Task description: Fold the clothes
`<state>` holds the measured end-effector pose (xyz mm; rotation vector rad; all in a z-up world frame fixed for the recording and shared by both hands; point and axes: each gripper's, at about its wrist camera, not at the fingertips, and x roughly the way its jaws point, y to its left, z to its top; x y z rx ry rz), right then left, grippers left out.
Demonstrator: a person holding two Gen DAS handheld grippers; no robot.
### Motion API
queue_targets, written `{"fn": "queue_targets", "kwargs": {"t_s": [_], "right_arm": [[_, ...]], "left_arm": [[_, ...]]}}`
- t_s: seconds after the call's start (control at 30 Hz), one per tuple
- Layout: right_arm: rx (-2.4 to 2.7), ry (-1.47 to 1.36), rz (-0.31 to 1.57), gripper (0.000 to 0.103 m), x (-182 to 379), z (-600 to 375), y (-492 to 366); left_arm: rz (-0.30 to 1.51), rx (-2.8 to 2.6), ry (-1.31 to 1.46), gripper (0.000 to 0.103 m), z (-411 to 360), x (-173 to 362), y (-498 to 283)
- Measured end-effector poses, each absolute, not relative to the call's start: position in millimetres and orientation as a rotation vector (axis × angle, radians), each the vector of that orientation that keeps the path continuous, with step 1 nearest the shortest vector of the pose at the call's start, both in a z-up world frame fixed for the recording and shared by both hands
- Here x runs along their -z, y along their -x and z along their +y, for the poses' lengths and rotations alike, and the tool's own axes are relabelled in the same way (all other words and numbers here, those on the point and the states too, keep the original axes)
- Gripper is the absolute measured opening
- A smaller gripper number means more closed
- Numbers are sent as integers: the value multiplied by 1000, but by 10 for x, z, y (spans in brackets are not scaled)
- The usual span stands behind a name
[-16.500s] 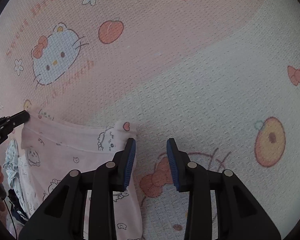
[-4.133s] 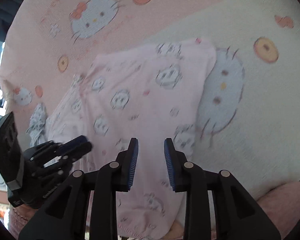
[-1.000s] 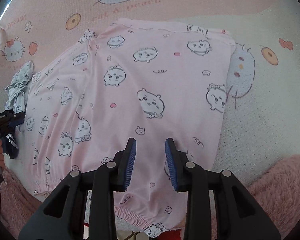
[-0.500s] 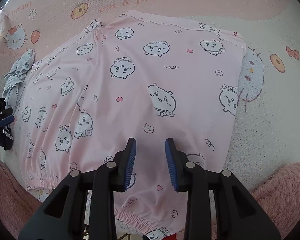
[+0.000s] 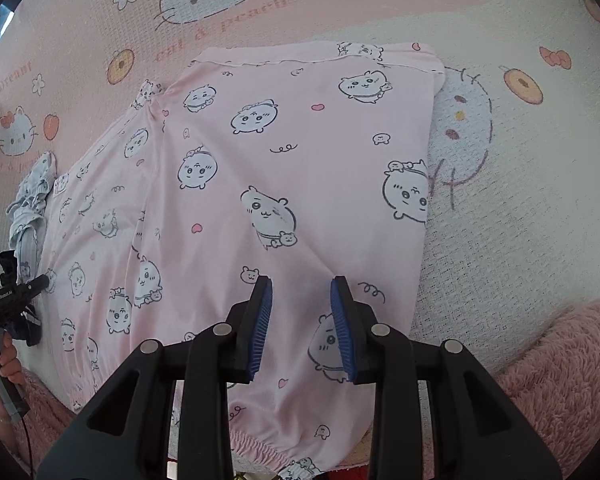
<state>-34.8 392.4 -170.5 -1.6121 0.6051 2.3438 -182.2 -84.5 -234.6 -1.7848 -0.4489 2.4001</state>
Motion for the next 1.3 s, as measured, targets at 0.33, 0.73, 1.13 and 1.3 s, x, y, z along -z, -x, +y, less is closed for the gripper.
{"fn": "queue_targets", "kwargs": {"t_s": [0.33, 0.73, 1.13, 1.3], "right_arm": [[-2403, 1670, 568, 31, 1689, 3798, 389], [-2475, 1855, 348, 31, 1768, 3346, 215], [-2321, 1516, 1003, 31, 1446, 5007, 222], [-2287, 1512, 1075, 32, 1653, 5408, 655]], "left_arm": [[-279, -2505, 1740, 9, -838, 2036, 1663], [203, -2332, 1843, 10, 83, 2344, 1089], [40, -2229, 1728, 10, 375, 2197, 1076], [-34, -2221, 1738, 10, 388, 2197, 1210]]}}
